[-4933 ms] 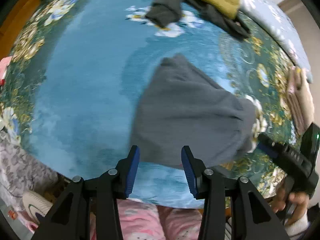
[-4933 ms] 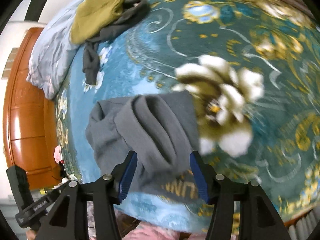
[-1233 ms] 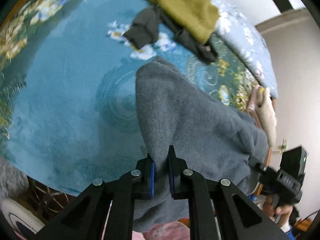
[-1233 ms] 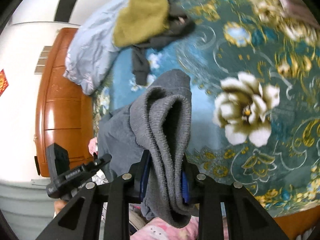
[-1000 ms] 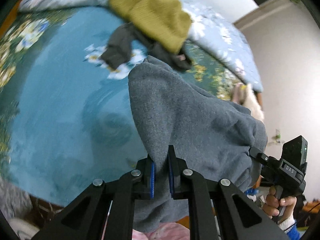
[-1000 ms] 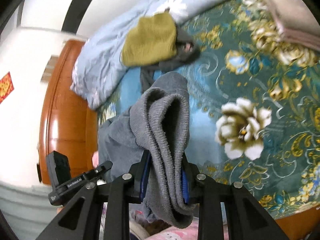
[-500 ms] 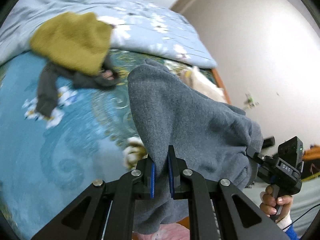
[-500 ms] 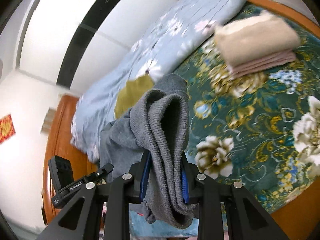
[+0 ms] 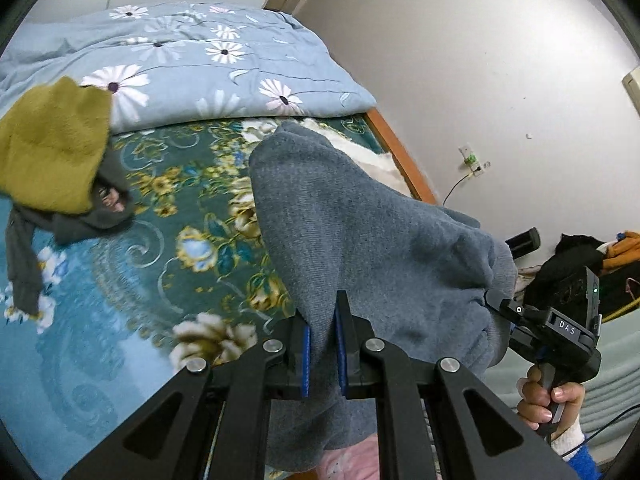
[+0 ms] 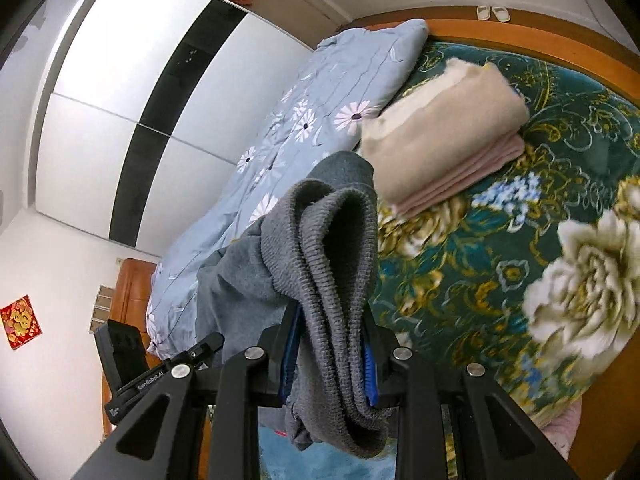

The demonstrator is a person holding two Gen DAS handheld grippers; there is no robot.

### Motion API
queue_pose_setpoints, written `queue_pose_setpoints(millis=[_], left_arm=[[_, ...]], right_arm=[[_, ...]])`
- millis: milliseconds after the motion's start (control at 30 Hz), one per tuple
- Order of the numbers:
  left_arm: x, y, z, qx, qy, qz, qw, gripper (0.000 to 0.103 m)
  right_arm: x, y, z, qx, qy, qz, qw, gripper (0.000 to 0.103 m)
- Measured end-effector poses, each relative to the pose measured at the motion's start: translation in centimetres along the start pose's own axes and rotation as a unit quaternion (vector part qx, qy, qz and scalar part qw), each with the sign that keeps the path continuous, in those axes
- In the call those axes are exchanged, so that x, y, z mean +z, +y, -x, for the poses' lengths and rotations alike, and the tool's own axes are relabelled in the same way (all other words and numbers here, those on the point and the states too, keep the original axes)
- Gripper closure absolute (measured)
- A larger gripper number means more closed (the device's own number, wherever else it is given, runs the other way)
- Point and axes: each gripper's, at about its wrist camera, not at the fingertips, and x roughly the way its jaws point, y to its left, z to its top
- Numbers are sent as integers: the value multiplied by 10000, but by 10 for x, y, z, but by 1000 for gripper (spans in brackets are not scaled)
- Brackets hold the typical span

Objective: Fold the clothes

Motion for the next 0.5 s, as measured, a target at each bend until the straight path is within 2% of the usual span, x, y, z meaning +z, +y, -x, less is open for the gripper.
queue_pose_setpoints(millis=[133,367,500], left_arm=[[25,-27,-46,179,-7,194,9997,93],[69,-82,-138,620,241,918,9936,93],[90,-104,-169,678,258,1262,9894,93]], right_arm=[[64,-51,-12,124,305,-67,9994,74],[173,-116,-22,91,971,-2,9952,74],[221,-146,-25,82,1268,91,9918,74]])
